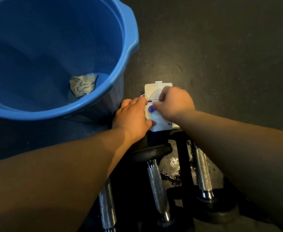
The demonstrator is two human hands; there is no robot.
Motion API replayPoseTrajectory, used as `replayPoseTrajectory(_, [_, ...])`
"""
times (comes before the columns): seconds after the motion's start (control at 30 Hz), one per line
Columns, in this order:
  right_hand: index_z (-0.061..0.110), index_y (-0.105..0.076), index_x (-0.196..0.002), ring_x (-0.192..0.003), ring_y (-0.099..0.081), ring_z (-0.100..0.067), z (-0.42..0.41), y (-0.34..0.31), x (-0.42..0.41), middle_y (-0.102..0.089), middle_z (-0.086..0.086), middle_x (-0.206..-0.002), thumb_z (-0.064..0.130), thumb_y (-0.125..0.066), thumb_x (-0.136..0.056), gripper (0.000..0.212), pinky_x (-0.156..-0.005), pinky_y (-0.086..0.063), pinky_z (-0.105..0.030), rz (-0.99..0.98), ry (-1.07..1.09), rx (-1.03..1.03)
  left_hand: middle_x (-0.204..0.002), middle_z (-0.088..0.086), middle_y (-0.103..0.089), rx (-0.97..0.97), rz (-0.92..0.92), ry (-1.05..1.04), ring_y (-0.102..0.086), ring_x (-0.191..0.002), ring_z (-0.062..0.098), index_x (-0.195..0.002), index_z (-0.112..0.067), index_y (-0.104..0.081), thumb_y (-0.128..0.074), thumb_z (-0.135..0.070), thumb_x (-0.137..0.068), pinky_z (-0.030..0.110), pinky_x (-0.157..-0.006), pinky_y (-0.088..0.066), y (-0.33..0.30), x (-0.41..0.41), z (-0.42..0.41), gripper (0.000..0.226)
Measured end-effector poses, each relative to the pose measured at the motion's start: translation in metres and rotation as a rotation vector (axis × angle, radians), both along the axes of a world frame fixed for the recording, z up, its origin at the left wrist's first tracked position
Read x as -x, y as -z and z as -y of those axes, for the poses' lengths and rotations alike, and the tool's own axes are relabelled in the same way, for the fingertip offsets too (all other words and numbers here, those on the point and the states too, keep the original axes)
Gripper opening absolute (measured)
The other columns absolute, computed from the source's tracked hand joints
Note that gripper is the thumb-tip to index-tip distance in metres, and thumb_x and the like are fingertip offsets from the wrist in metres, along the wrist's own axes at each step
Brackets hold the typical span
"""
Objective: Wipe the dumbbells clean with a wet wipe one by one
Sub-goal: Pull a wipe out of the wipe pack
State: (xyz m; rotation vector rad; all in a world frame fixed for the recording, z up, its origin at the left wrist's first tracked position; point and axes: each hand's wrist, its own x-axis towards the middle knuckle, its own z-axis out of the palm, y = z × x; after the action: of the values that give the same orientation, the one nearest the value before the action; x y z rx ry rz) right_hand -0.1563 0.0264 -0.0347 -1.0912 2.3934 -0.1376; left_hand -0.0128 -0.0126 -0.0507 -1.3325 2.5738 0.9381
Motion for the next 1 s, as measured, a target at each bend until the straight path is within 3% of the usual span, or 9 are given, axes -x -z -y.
replayPoseTrajectory(0.13, [0.019,-0.067,-0.115,-0.114,-0.054,-0.032,-0.004,0.004,-0.012,-0.052,-0.01,-0.124,0.052,-0.067,-0.08,0.048,-0.088,-0.046,-0.037,-0.102,-0.125,-0.033,-0.139,-0.008,-0.046,0.02,-0.009,0.039,-0.035,-0.129,0.023,-0.128,-0.032,-0.048,-0.065,-0.037,-0.087,0.043,-0.105,-0.039,0.002,0.0,-0.003,0.044])
replayPoseTrajectory(0.27, [0.018,-0.07,-0.111,-0.115,-0.052,-0.032,-0.007,0.007,-0.01,-0.051,-0.01,-0.126,0.048,-0.066,-0.084,0.041,-0.09,-0.045,-0.036,-0.1,-0.179,-0.054,-0.138,-0.005,-0.044,0.061,0.037,0.036,-0.034,-0.128,0.026,-0.128,-0.034,-0.049,-0.06,-0.032,-0.09,0.043,-0.104,-0.038,0.006,0.003,-0.005,0.039])
replayPoseTrajectory(0.37, [0.014,-0.073,-0.107,-0.114,-0.052,-0.032,-0.007,0.006,-0.008,-0.052,-0.01,-0.124,0.034,-0.064,-0.086,0.03,-0.088,-0.046,-0.034,-0.085,-0.222,-0.075,-0.139,-0.004,-0.041,0.068,0.062,0.024,-0.032,-0.129,0.027,-0.129,-0.036,-0.049,-0.058,-0.029,-0.09,0.041,-0.103,-0.035,0.006,0.006,-0.007,0.04])
replayPoseTrajectory(0.5, [0.012,-0.073,-0.094,-0.1,-0.063,-0.031,-0.002,-0.007,0.001,-0.065,-0.011,-0.105,0.031,-0.068,-0.082,0.023,-0.078,-0.048,-0.03,-0.065,-0.18,-0.082,-0.136,-0.002,-0.042,0.057,0.078,0.013,-0.032,-0.127,0.028,-0.127,-0.036,-0.05,-0.061,-0.031,-0.087,0.042,-0.101,-0.034,0.004,0.009,-0.005,0.042])
replayPoseTrajectory(0.57, [0.016,-0.067,-0.082,-0.092,-0.064,-0.032,-0.005,-0.015,0.016,-0.065,-0.009,-0.088,0.031,-0.07,-0.081,0.015,-0.07,-0.043,-0.029,-0.084,-0.08,-0.088,-0.137,-0.003,-0.042,0.062,0.089,0.015,-0.032,-0.128,0.028,-0.126,-0.036,-0.051,-0.065,-0.037,-0.086,0.043,-0.101,-0.034,0.004,0.011,-0.005,0.043])
replayPoseTrajectory(0.63, [0.016,-0.062,-0.078,-0.084,-0.061,-0.033,-0.011,-0.02,0.03,-0.064,-0.01,-0.084,0.028,-0.07,-0.08,0.014,-0.068,-0.04,-0.029,-0.109,-0.007,-0.119,-0.139,-0.003,-0.04,0.07,0.105,0.019,-0.031,-0.129,0.028,-0.127,-0.036,-0.05,-0.068,-0.042,-0.085,0.044,-0.103,-0.033,0.004,0.012,-0.006,0.046])
replayPoseTrajectory(0.8, [0.016,-0.065,-0.102,-0.096,-0.064,-0.036,-0.022,-0.013,0.025,-0.068,-0.013,-0.103,0.023,-0.061,-0.085,0.019,-0.072,-0.041,-0.03,-0.183,-0.092,-0.149,-0.14,0.0,-0.04,0.071,0.139,0.023,-0.032,-0.129,0.029,-0.13,-0.036,-0.048,-0.068,-0.043,-0.086,0.044,-0.103,-0.034,0.001,0.015,-0.005,0.048])
replayPoseTrajectory(1.0, [0.019,-0.07,-0.106,-0.101,-0.065,-0.031,-0.014,-0.011,0.001,-0.07,-0.008,-0.102,0.022,-0.063,-0.086,0.022,-0.073,-0.038,-0.026,-0.045,-0.187,-0.057,-0.135,0.001,-0.041,0.067,0.128,0.016,-0.033,-0.126,0.03,-0.128,-0.039,-0.046,-0.063,-0.037,-0.087,0.044,-0.101,-0.034,0.0,0.015,-0.004,0.045])
